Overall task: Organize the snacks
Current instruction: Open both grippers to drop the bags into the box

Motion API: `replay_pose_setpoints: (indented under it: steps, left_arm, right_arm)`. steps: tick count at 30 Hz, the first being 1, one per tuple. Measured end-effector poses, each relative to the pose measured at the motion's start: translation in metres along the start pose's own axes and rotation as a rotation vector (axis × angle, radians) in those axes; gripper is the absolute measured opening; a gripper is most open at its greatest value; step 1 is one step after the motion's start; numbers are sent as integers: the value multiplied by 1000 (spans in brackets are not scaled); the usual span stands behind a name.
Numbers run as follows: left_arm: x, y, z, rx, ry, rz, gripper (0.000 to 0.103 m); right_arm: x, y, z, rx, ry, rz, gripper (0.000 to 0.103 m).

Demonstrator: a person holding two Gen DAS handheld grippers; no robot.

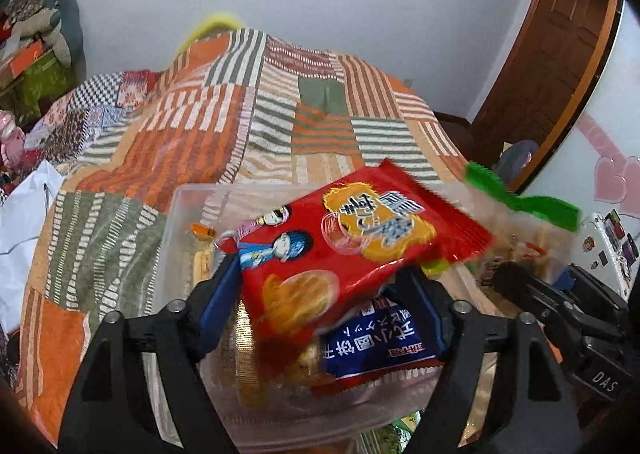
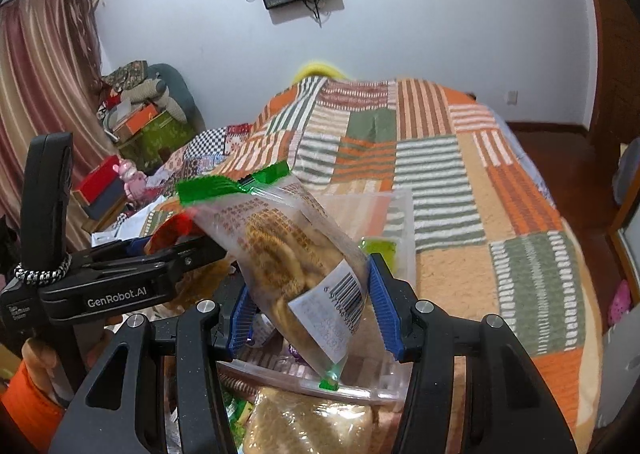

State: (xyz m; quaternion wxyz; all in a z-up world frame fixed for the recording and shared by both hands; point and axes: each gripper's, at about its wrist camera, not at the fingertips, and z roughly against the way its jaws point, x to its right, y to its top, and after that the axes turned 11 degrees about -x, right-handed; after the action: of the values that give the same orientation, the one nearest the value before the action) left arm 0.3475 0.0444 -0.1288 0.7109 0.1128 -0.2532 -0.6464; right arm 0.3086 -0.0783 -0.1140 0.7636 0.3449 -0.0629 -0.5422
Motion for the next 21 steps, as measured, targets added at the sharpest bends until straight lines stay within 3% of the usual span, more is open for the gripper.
replay_pose_setpoints:
  steps: [4, 13, 21]
  left_arm:
    - [-1, -2, 5, 14, -18, -4, 84]
    - [2, -16, 30, 34, -10, -30, 84]
    - [-1, -42, 52, 44, -4, -49, 84]
  right_arm:
    - [3, 0, -3, -36, 19, -26, 51]
    - [-3, -7, 16, -11, -19, 16, 52]
    - [-3, -20, 32, 9, -47, 24, 70]
